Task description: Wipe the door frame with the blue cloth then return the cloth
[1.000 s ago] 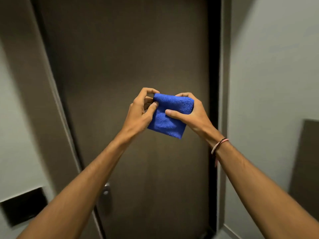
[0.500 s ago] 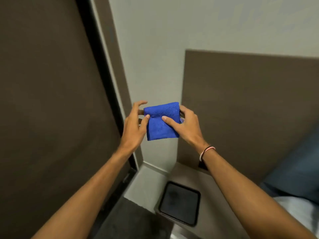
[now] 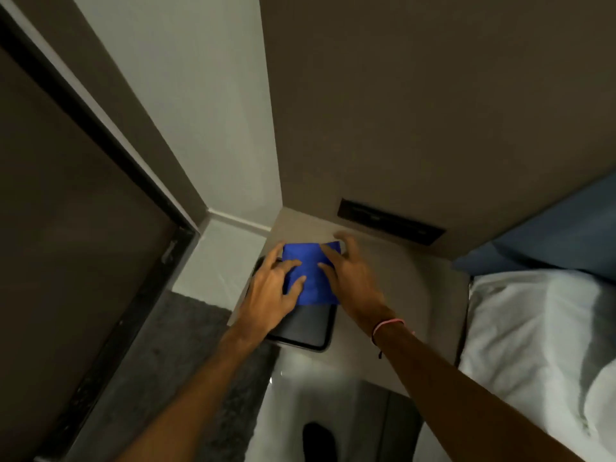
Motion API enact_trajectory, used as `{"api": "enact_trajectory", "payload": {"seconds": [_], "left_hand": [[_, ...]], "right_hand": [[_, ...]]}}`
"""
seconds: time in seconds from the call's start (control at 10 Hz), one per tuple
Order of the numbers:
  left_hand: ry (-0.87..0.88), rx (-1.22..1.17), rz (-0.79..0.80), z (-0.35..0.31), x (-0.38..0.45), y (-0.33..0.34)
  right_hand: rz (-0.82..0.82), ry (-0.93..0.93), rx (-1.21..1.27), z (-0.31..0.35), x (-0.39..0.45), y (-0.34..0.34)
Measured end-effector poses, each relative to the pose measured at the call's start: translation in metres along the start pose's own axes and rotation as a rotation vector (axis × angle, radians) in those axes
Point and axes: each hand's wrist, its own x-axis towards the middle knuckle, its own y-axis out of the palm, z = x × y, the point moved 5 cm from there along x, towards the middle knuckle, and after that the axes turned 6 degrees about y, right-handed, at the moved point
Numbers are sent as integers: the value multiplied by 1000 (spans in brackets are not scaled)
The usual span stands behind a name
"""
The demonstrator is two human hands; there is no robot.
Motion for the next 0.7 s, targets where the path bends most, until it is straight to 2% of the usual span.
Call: {"api": "enact_trajectory", "payload": {"seconds": [0.1,0.2,0.3,0.4,0.5,0.7], "left_hand": [[-6,62,130,41,-24,48],[37,204,334,86,-49,94],[-69,229,482,116,-50,124],[13,357,463,130,-46,134],[109,591,483,145,-44,139],[160,713,371,136,-50,119]], "right_hand": [[102,18,-80,-18,3,62],[291,22,-239,-34,3,134],[324,-10,-333,-43,-5,178],[314,-38,-338,-46,-12,200],[371,-51,-425,-48,-17,218],[280,-77,-422,-36,-19,205]]}}
